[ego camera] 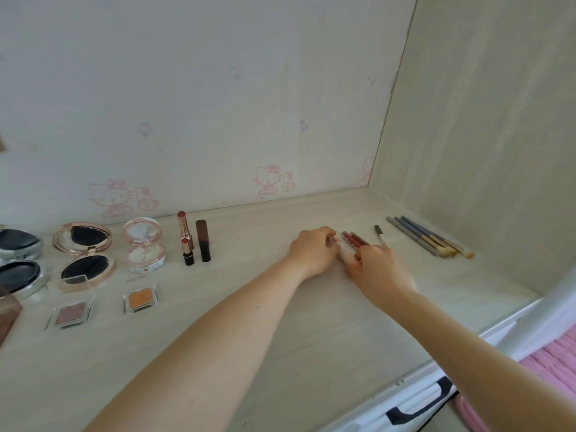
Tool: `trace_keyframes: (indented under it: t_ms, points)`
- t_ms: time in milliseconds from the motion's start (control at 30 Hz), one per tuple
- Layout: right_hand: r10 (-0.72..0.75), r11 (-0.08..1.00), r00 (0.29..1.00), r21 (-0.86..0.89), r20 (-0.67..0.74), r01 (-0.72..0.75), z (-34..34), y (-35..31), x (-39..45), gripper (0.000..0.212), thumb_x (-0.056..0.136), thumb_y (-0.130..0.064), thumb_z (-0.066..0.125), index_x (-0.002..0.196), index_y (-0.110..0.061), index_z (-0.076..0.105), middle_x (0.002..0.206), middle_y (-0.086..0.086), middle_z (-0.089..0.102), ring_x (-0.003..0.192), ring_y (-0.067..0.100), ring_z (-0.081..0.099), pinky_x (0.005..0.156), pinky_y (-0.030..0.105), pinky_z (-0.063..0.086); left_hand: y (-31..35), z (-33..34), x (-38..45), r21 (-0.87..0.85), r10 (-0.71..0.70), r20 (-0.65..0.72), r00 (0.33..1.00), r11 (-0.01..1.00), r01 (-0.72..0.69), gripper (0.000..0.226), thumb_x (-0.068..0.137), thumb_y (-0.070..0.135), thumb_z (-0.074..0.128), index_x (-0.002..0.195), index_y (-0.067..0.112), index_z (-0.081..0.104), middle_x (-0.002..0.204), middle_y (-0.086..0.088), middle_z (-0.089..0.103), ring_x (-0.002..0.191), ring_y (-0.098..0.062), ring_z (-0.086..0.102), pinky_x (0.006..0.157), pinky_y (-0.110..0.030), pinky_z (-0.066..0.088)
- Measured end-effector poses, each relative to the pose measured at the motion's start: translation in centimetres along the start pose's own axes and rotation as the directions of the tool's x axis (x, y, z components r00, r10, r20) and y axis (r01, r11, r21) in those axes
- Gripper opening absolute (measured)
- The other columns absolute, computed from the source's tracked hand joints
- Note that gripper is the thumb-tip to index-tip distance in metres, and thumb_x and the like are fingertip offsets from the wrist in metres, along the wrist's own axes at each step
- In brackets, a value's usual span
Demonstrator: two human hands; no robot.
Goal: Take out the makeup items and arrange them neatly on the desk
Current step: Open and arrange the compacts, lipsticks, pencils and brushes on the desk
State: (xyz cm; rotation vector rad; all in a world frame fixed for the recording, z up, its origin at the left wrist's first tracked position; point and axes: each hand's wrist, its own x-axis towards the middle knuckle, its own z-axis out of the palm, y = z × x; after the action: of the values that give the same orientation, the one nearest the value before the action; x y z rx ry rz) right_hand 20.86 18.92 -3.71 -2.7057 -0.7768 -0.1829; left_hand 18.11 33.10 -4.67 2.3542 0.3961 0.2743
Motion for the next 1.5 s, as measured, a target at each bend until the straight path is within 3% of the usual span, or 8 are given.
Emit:
trace_keyframes:
  t_ms: [167,300,367,533,733,967,1233,1500]
  points:
    - [0.008,0.994,0.997,0.112,-0.078,0.001,-0.3,-0.9,-0.6,0.046,0.095,-0.046,0.046,0.066,-0.012,0.057,0.060,-0.008,0.047,0.056,0.013,0.047,0.048,0.025,0.040,0.8,-1.5,-1.4,-0.442,-0.100,-0.076,0.992,0.895,0.057,0.049,0.088,0.019,0.061,0.135,0.016,0.048,0.122,-0.003,0.062,0.116,-0.019,0.056,0.099,-0.028,0.042]
    - [0.031,0.928,0.991,0.371,-0.133,0.020,-1.0,-2.3,-1.3,0.050,0.087,-0.062,0.051,0.073,-0.016,0.064,0.062,-0.002,0.063,0.060,0.014,0.057,0.051,0.024,0.043,1.4,-2.9,-3.1,-0.881,-0.295,-0.015,0.956,0.455,0.126,0.057,0.082,-0.003,0.063,0.133,0.011,0.040,0.115,-0.011,0.065,0.103,-0.027,0.065,0.088,-0.036,0.055]
    - [0.018,0.909,0.986,0.414,-0.168,0.054,-1.4,-3.3,-1.9,0.049,0.086,-0.066,0.051,0.072,-0.020,0.061,0.059,-0.004,0.062,0.059,0.011,0.056,0.048,0.015,0.040,1.5,-3.8,-4.4,-0.957,-0.283,0.066,0.957,0.253,0.141,0.043,0.083,-0.007,0.061,0.123,0.003,0.050,0.109,-0.014,0.064,0.095,-0.029,0.066,0.084,-0.033,0.056]
    - [-0.001,0.827,0.974,0.548,-0.226,0.128,-1.7,-6.2,-4.2,0.040,0.083,-0.062,0.060,0.075,-0.022,0.063,0.063,-0.004,0.067,0.065,0.004,0.061,0.054,0.014,0.045,0.1,-6.2,-8.0,-0.984,-0.238,0.101,0.966,0.120,0.133,0.015,0.085,-0.001,0.063,0.101,0.002,0.064,0.105,-0.016,0.066,0.094,-0.024,0.064,0.096,-0.033,0.051]
    - [-0.021,0.693,0.991,0.712,-0.133,0.111,-0.9,-9.9,-6.7,0.016,0.079,-0.045,0.069,0.080,-0.029,0.068,0.064,-0.019,0.068,0.065,-0.012,0.061,0.052,0.001,0.039,-2.7,-8.5,-12.7,-0.952,-0.189,0.106,0.976,0.263,0.155,0.014,0.091,0.014,0.061,0.096,0.004,0.069,0.106,-0.013,0.072,0.097,-0.022,0.068,0.089,-0.029,0.053]
    - [-0.170,0.526,0.985,0.845,-0.011,0.100,0.9,-15.7,-10.1,0.021,0.081,-0.048,0.068,0.081,-0.027,0.069,0.071,-0.011,0.072,0.074,0.002,0.069,0.072,0.031,0.056,-6.7,-12.1,-18.1,-0.915,-0.232,-0.075,0.970,0.402,0.026,0.019,0.093,0.016,0.059,0.093,-0.002,0.067,0.092,-0.017,0.072,0.091,-0.024,0.069,0.082,-0.027,0.054]
    - [-0.288,0.474,0.950,0.880,0.116,0.036,2.7,-22.2,-13.1,0.007,0.085,-0.026,0.068,0.085,-0.020,0.068,0.073,-0.006,0.074,0.070,0.006,0.071,0.068,0.027,0.058,-11.1,-16.2,-23.4,-0.828,-0.266,-0.236,0.935,0.558,-0.050,0.018,0.091,0.018,0.062,0.087,0.001,0.068,0.080,-0.014,0.069,0.083,-0.024,0.068,0.086,-0.036,0.055]
    - [-0.302,0.455,0.944,0.890,0.136,0.018,3.8,-25.7,-13.8,0.014,0.090,-0.026,0.064,0.102,-0.019,0.063,0.080,-0.002,0.073,0.071,0.008,0.069,0.068,0.028,0.059,-15.2,-19.2,-28.2,-0.643,-0.307,-0.387,0.869,0.766,-0.016,0.007,0.087,0.020,0.068,0.089,0.013,0.069,0.061,-0.010,0.059,0.068,-0.023,0.070,0.066,-0.023,0.054]
